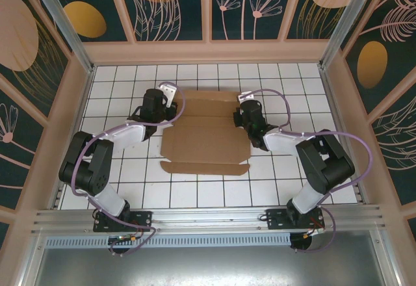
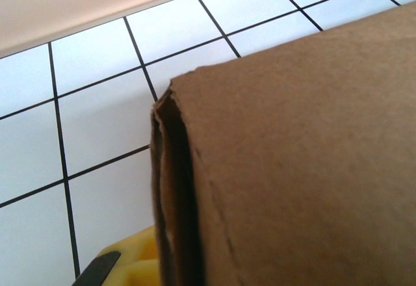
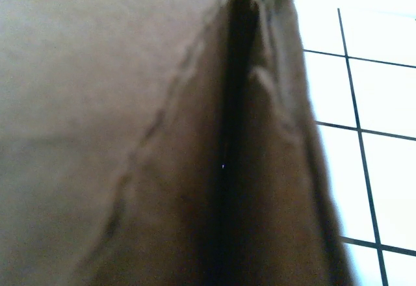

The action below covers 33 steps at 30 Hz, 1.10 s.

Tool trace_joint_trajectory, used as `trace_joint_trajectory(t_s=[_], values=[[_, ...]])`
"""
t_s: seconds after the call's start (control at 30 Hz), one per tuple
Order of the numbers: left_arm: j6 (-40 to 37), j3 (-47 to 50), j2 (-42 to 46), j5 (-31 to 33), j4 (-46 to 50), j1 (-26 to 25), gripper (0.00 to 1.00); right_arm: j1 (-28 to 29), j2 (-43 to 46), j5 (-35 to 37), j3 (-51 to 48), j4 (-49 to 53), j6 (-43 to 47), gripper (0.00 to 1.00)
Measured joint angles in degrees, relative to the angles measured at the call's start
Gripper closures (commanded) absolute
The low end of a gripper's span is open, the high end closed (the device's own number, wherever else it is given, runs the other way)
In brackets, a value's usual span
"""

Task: Fold the paper box

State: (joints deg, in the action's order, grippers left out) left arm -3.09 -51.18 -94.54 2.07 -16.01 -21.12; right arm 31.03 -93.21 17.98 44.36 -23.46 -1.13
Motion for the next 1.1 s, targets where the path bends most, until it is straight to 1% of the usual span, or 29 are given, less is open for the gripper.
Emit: trace_joint_trajectory(t_s=[0.07,0.17,0.27,0.43,0.53,0.6,0.8,0.97,1.1], values=[[0.6,0.0,0.0,0.9,0.0,-0.3,1.0,0.1,0.1,0.5,0.4,0.5,-0.6,1.0],[1.9,0.0,0.0,2.5,0.0,-0.7,1.0,1.2,0.1,2.6,1.0,1.6,-2.0,1.0],[3.1,-0.2,0.0,5.2,0.0,-1.3,1.0,3.0,0.1,6.1,2.5,3.7,-3.9,1.0],[5.3,-2.6,0.0,12.1,0.7,-3.3,1.0,5.8,0.0,12.8,5.0,6.3,-6.9,1.0],[7.0,-3.3,-0.2,13.4,0.8,-3.8,1.0,6.3,0.0,14.7,6.1,7.2,-8.3,1.0],[8.2,-3.7,-1.1,13.1,0.9,-3.8,0.94,6.3,0.0,15.1,6.1,7.5,-8.7,1.0],[11.5,-5.7,-5.7,9.2,2.1,-3.7,0.88,5.2,-1.0,14.7,5.3,7.9,-8.7,1.0],[13.1,-5.7,-6.1,5.7,2.8,-3.7,0.84,3.4,-1.0,12.6,3.8,7.2,-8.7,1.0],[13.9,-5.5,-6.2,4.1,3.0,-3.7,0.76,2.4,-1.0,11.5,3.1,5.7,-8.7,1.0]])
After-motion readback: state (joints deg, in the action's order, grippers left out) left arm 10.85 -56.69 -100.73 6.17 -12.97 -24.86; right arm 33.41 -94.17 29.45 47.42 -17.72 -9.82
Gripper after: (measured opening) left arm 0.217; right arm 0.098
